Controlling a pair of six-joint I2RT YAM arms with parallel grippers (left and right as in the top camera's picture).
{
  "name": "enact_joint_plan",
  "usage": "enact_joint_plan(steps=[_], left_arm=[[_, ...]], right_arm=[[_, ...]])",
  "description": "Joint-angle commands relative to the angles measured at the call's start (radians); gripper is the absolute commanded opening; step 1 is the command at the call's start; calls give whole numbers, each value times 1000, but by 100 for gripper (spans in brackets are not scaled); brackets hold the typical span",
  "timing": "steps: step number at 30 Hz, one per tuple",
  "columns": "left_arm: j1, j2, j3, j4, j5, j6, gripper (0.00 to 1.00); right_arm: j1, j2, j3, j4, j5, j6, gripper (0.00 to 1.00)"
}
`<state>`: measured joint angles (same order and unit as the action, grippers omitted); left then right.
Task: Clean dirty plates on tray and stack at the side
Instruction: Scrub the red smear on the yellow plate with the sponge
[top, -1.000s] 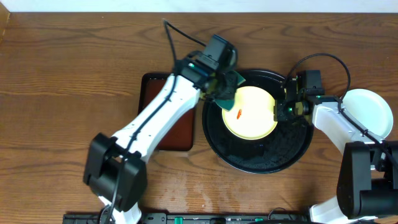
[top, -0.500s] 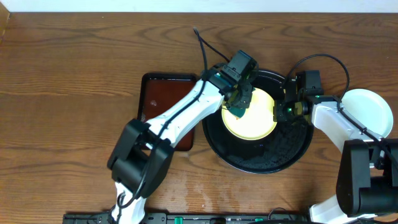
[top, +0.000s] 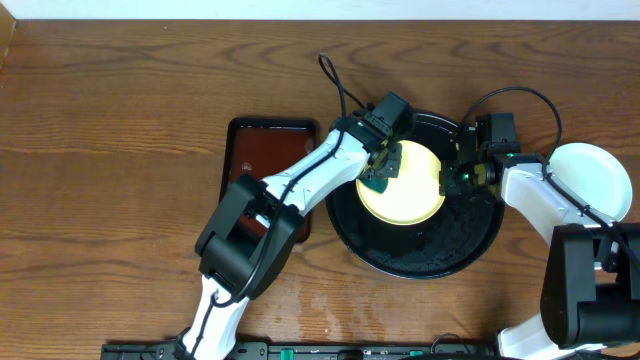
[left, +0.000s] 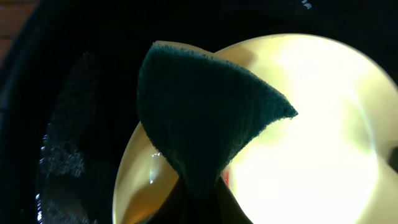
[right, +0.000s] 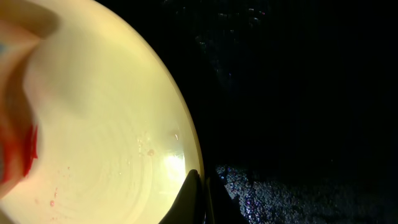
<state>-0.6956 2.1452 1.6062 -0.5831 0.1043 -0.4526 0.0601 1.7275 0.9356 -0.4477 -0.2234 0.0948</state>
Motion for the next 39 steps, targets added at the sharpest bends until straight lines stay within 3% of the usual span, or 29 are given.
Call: enact_joint_plan(steps=[1,23,39], left_arm=[[-5,39,21,-5,-19,-13,7],[-98,139,-50,-14,11,-18,8],[-70,136,-38,-3,692,-17,8]], right_arm=[[0,10,-3,1,-14,2,1],[0,10,-3,-1,-14,2,1],[0,10,-3,-1,-14,2,1]])
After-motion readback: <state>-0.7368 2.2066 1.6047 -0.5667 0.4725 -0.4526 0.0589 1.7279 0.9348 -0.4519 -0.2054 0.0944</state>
